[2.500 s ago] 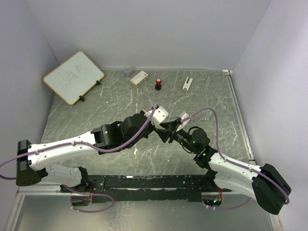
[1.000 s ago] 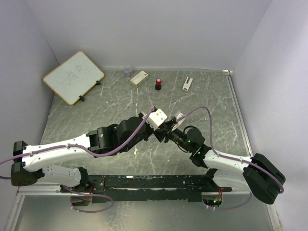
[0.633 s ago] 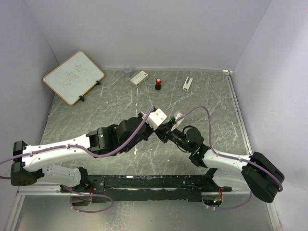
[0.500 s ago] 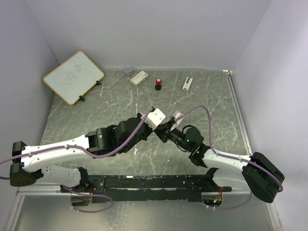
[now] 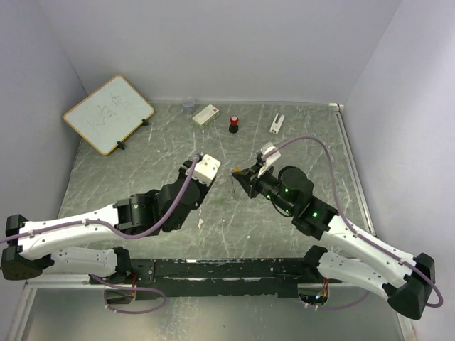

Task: Remove the keys from the keyring

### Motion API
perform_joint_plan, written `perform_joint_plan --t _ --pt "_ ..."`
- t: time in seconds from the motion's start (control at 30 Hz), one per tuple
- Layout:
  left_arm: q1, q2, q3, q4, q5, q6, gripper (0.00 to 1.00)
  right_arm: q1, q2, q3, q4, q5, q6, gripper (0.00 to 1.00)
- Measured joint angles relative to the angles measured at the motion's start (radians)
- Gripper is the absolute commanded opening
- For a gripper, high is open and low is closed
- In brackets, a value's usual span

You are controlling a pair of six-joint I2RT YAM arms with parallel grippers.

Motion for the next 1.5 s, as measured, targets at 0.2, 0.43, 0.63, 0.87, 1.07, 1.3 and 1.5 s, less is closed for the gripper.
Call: perform_joint_plan --t 0.2,0.43,0.63,0.87,1.07,1.3,1.5 --pt "0.000 -0.085 -0.066 0.023 -0.034 -0.030 0.47 0.006 0.010 0.185 -0.329 0.104 -0.013 0.00" --pt "0.000 -0.191 -0.188 0.154 -0.006 -0.012 0.48 0.065 0.111 0.362 -0.558 0.185 -0.021 0.00" --pt "0.000 -0.212 -0.261 0.262 0.050 0.026 0.48 0.203 0.211 0.470 -0.720 0.295 -0.024 0.00" --pt "0.000 -0.190 -0.270 0.332 0.080 0.039 0.47 0.388 0.333 0.581 -0.864 0.502 -0.005 0.00" --pt "0.000 -0.218 -0.346 0.397 0.130 0.038 0.54 0.428 0.339 0.585 -0.891 0.618 -0.002 0.00" --pt "0.000 -0.313 -0.447 0.477 0.223 0.033 0.61 0.430 0.305 0.585 -0.872 0.672 -0.011 0.00" --pt "0.000 -0.272 -0.473 0.566 0.307 0.048 0.61 0.431 0.306 0.587 -0.867 0.693 -0.021 0.00"
